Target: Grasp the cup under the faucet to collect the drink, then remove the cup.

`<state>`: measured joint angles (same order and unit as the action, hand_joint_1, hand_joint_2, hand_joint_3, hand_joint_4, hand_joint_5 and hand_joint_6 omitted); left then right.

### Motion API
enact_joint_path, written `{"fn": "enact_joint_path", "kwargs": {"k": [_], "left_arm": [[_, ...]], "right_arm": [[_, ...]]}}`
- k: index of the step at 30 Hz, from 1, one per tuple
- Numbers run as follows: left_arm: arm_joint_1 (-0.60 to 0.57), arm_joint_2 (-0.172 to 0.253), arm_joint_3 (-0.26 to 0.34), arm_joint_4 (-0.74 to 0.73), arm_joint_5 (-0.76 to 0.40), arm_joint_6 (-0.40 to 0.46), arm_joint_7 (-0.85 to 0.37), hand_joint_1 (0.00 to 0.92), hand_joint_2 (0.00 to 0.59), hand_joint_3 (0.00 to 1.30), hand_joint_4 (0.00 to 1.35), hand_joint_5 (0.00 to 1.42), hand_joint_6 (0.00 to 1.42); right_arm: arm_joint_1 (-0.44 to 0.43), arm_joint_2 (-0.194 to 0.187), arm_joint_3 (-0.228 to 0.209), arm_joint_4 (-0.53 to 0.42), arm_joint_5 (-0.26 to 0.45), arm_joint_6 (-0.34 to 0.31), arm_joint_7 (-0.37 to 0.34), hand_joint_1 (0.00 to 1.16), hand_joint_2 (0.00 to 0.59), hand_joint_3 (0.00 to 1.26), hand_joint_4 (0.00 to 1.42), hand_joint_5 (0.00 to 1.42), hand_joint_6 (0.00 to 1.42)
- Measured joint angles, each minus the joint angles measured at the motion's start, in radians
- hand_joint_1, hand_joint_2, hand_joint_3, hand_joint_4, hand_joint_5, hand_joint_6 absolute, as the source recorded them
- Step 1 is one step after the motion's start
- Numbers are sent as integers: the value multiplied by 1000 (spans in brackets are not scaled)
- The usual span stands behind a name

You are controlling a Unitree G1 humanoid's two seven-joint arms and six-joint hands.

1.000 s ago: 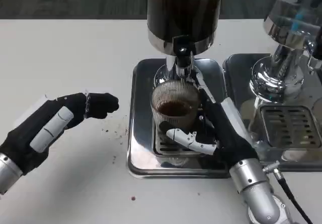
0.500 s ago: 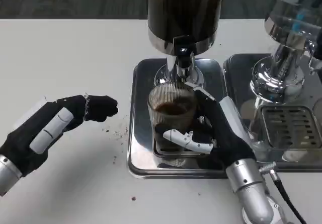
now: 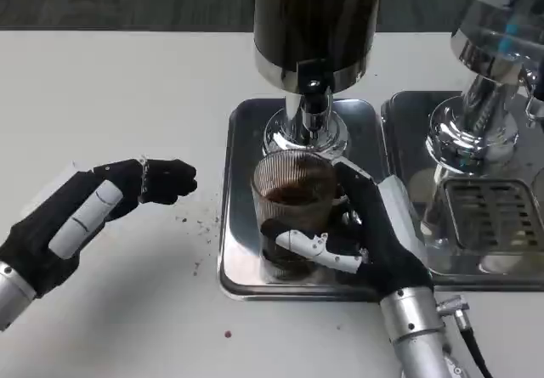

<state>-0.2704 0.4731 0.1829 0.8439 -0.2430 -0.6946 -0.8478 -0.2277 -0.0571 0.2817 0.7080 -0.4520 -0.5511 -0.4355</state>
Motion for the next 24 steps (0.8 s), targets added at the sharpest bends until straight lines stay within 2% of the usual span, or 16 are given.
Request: {"fn": "enact_joint_path", "kwargs": {"k": [11, 24], "left_arm": [[0, 0, 0, 0, 0, 1, 0, 0, 160, 407, 381, 322, 306], [0, 0, -2, 0, 5, 5, 0, 0, 163, 406, 381, 335, 306]], "right_arm": [[39, 3, -4, 26, -43, -66, -128, 754, 202, 570, 753, 973, 1322], [70, -5, -27, 19, -69, -81, -201, 759, 193, 599, 774, 992, 1334]]}}
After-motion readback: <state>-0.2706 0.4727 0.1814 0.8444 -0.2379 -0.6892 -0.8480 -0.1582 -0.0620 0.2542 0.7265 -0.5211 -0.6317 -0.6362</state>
